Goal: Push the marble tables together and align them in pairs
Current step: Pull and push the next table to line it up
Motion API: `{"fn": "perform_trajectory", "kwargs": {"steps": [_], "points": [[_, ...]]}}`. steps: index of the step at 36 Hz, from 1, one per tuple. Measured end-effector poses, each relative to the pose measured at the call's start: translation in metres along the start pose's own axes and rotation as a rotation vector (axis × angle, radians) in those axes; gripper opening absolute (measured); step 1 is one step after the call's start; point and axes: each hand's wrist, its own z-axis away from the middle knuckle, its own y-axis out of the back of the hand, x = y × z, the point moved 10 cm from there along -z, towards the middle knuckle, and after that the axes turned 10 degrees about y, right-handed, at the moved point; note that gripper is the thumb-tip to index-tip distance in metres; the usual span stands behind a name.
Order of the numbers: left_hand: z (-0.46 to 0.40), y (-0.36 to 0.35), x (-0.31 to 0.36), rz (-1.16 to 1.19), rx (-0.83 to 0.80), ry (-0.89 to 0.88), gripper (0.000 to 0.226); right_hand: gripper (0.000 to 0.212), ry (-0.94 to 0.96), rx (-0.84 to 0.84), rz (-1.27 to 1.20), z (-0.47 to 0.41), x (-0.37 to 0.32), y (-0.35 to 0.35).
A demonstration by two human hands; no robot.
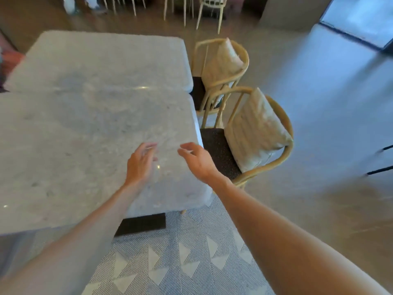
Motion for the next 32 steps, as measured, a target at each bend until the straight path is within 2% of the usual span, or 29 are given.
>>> {"fn": "perform_trajectory", "kwargs": {"steps": [3, 8, 12, 17, 25, 32], "points": [[0.017, -0.006, 0.044, 0.104, 0.015, 0.01, 0.014, 0.036, 0.04, -0.035, -0.069, 0.002, -0.029, 0.029], [0.038, -0.025, 0.081, 0.223, 0.063, 0.016, 0.016, 0.038, 0.062, -0.089, -0.163, -0.004, -0.04, 0.064], [0.064, -0.037, 0.102, 0.339, 0.137, -0.015, 0.019, 0.037, 0.083, -0.16, -0.347, -0.013, -0.047, 0.086], [0.089, -0.039, 0.106, 0.421, 0.277, -0.069, 0.024, 0.033, 0.132, -0.255, -0.429, -0.023, -0.054, 0.107], [0.079, -0.039, 0.112, 0.536, 0.454, -0.006, 0.025, 0.027, 0.202, -0.376, -0.366, -0.07, -0.069, 0.119], [0.002, -0.063, 0.097, 0.602, 0.586, 0.054, 0.025, 0.023, 0.214, -0.507, -0.262, -0.153, -0.044, 0.106]]}}
